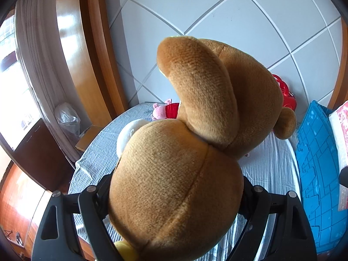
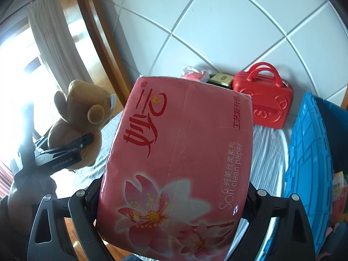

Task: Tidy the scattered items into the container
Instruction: 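Carry the teddy bear with the left tool while the right tool carries the tissue pack to the bin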

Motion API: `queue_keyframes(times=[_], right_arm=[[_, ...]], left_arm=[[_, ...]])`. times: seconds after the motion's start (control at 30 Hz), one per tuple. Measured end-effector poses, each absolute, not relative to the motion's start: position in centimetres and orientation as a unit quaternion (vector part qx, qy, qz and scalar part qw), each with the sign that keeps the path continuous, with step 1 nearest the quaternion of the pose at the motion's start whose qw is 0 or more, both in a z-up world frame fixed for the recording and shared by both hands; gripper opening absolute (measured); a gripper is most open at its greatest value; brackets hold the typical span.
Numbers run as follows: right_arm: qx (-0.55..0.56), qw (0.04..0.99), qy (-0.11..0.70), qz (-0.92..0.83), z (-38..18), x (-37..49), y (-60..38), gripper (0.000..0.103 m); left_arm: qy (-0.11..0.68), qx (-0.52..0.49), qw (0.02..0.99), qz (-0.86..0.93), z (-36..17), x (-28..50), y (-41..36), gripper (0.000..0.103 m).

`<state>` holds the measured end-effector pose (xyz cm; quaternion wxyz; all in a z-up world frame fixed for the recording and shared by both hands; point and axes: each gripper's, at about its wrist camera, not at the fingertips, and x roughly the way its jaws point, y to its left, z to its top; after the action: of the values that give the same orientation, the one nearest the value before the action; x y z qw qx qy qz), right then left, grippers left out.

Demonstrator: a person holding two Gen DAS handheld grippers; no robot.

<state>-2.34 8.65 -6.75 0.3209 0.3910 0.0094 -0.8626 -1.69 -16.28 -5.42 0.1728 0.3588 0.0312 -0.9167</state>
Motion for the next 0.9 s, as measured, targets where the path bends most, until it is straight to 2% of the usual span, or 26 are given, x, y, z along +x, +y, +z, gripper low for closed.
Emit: queue_keyframes(times=[0.9], right_arm=[[0.35,0.312,-0.007,-0.883,-3.1,-2.1,16.3,0.094]], left_arm=[[-0.001,0.309,0.131,-0.942,-0.3,-2.8,-8.6,0.085]])
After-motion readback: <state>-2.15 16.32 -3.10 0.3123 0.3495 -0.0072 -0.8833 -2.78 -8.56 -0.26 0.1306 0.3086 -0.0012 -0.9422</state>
